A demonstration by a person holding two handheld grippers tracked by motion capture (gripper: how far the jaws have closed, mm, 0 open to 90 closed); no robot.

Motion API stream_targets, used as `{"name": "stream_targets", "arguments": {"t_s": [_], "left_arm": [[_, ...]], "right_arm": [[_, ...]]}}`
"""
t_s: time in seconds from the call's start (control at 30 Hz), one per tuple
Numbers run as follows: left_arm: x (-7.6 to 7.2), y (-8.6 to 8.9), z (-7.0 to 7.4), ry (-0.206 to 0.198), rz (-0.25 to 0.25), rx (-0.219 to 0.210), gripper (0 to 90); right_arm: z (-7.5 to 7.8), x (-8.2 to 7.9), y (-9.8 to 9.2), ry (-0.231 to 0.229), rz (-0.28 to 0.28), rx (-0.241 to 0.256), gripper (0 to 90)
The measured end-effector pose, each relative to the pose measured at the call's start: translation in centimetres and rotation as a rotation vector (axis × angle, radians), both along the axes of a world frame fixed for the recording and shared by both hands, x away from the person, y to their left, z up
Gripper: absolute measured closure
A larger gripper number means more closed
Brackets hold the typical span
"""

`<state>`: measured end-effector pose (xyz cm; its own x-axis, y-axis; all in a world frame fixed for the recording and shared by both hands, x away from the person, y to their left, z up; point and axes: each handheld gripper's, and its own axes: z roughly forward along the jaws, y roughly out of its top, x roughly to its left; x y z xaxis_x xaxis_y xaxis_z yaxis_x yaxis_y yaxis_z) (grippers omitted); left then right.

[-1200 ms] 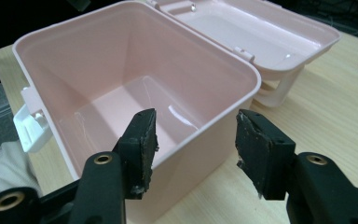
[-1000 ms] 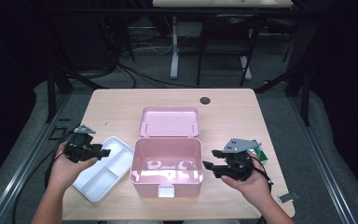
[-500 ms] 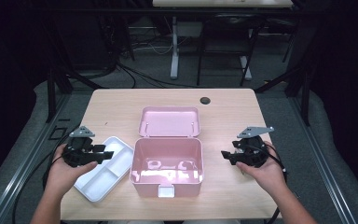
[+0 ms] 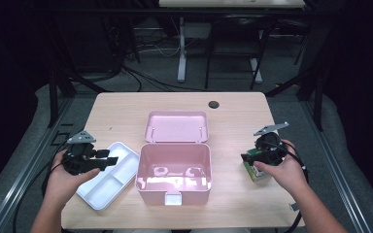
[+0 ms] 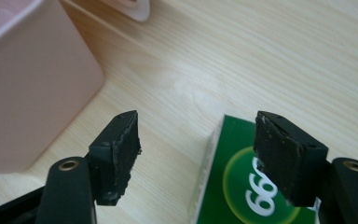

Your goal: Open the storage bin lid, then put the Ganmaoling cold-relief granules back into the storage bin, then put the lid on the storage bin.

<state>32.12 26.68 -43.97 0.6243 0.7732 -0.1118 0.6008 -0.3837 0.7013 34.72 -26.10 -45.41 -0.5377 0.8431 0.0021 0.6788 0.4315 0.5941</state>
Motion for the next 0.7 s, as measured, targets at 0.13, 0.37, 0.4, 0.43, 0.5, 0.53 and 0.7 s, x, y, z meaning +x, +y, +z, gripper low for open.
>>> {"name": "stream_targets", "arguments": {"t_s": [0.13,0.37,0.4,0.43,0.5,0.53,0.7], "left_arm": [[-0.1,0.2,0.2,-0.010,0.003,-0.009,52.4],[-0.2,0.1,0.2,-0.015,0.003,-0.004,52.2],[-0.2,0.1,0.2,-0.016,0.002,-0.006,52.1],[-0.1,0.1,0.2,-0.016,0.003,-0.008,52.2],[-0.1,0.1,0.3,-0.015,0.001,-0.007,52.1],[0.0,0.1,0.3,-0.016,0.005,-0.010,52.1],[-0.1,0.1,0.3,-0.017,0.000,-0.008,52.1]], "right_arm": [[0.1,0.7,-0.4,0.048,-0.019,-0.037,28.4],[-0.2,2.2,-1.3,0.152,-0.093,-0.093,25.9],[-0.3,2.4,-1.3,0.156,-0.108,-0.097,25.9],[-0.3,2.5,-1.5,0.180,-0.114,-0.101,25.9],[-0.4,2.9,-1.6,0.195,-0.142,-0.126,25.9],[-0.5,3.1,-1.7,0.202,-0.151,-0.124,25.5],[-0.6,4.0,-1.8,0.251,-0.193,-0.143,20.3]]}}
